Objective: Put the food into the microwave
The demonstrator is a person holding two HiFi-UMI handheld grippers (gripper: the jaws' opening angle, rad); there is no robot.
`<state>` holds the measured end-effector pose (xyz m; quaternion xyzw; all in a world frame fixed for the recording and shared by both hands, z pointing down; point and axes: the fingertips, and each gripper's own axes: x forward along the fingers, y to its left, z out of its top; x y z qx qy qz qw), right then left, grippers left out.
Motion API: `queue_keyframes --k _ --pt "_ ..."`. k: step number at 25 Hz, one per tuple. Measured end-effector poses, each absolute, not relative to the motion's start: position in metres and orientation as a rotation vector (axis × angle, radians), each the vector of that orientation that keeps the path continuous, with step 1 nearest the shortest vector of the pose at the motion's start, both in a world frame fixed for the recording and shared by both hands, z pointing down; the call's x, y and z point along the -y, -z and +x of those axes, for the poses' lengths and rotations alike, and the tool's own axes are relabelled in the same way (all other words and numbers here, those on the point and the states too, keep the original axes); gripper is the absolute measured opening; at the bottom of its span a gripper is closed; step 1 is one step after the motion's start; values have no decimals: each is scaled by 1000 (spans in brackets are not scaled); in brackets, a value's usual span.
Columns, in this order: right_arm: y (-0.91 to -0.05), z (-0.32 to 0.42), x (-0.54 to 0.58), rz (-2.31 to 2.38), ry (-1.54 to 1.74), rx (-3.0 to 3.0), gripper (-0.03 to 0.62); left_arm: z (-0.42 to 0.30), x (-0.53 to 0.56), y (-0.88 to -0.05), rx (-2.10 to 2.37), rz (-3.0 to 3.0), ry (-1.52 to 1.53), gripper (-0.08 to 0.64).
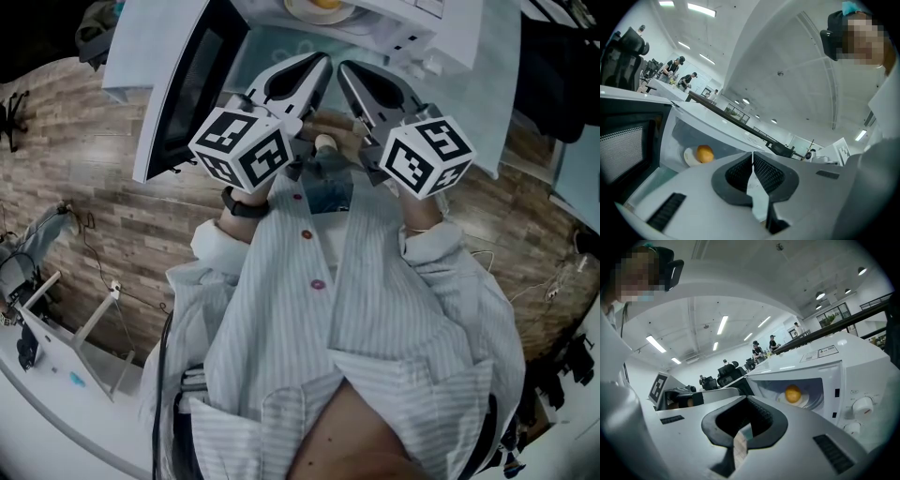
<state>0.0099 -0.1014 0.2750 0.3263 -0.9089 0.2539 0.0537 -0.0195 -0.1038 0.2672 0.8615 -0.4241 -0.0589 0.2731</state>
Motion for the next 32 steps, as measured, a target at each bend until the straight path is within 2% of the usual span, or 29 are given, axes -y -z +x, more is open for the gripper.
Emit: queue_keyframes --k 32 --pt "-288 9 91 976 -822 2745 32 -23 97 -278 1129 2280 153 20"
